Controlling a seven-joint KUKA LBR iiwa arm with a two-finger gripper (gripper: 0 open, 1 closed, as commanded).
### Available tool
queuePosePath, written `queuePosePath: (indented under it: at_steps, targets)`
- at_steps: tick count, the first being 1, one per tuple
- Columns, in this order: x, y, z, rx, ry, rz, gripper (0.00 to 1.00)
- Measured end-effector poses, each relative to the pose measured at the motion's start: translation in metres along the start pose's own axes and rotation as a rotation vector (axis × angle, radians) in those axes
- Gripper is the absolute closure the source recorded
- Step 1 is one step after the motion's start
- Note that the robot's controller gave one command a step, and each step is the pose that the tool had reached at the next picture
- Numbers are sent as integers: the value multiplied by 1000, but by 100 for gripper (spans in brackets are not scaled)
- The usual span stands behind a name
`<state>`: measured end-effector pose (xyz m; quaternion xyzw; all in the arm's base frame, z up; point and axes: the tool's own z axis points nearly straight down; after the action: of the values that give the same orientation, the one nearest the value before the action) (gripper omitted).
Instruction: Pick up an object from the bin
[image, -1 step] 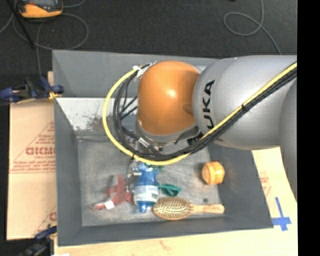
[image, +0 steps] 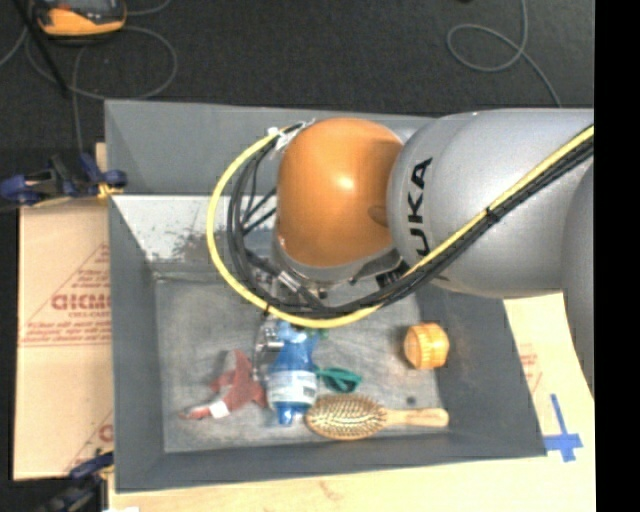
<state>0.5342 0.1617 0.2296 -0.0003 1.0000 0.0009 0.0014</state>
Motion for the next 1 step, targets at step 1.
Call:
queuePosePath:
  at_steps: [1]
  targets:
    - [10, 1, 39, 2, -2, -158, 0]
